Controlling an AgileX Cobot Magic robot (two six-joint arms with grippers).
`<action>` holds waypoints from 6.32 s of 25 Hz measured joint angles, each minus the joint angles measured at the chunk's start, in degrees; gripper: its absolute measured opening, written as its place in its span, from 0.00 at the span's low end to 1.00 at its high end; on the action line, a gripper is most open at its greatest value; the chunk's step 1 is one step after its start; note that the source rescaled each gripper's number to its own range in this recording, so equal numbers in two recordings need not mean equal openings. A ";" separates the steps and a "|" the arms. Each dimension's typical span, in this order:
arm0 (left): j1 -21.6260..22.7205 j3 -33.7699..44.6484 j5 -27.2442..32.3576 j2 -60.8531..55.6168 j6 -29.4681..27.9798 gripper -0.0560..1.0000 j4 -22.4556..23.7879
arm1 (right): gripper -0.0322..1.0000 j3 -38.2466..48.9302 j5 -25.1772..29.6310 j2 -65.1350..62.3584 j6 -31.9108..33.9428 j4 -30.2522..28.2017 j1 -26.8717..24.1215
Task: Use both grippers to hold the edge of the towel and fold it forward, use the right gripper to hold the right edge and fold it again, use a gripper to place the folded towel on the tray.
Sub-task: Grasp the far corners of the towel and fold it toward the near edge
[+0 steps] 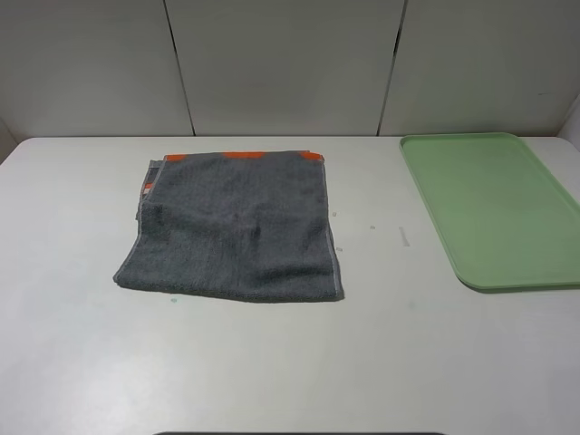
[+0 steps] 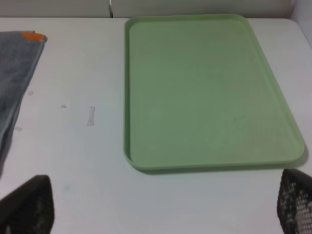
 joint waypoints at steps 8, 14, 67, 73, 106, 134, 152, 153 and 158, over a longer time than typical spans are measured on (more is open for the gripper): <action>0.00 -1.77 -0.10 0.00 0.72 0.99 0.00 | 1.00 -0.17 0.00 1.04 0.17 0.71 0.00; 0.00 -1.97 -0.10 0.00 0.72 0.98 0.00 | 1.00 -5.35 -3.62 11.24 0.14 0.97 0.00; -30.61 -1.97 -14.96 56.31 41.24 0.96 0.87 | 1.00 -18.03 -26.16 85.93 -49.38 9.33 37.49; -30.61 -1.97 -15.35 56.31 42.52 0.95 4.91 | 1.00 -20.41 -27.31 90.77 -49.38 4.67 41.94; -30.61 -1.97 -15.33 56.31 42.53 0.93 6.16 | 1.00 -26.21 -34.74 107.51 -49.76 -0.73 42.24; -30.61 -1.97 -19.71 56.65 42.53 0.92 6.84 | 1.00 -28.11 -34.02 114.44 -52.55 1.14 42.24; -30.61 -2.01 -37.51 84.08 44.11 0.90 14.64 | 1.00 -28.42 -33.48 114.67 -52.55 2.05 42.24; -30.61 -2.01 -38.51 85.40 44.11 0.89 14.82 | 1.00 -28.42 -33.48 114.67 -52.55 2.19 42.24; -30.61 -2.07 -43.80 89.71 44.11 0.88 15.48 | 1.00 -28.42 -33.39 114.67 -52.55 3.35 42.24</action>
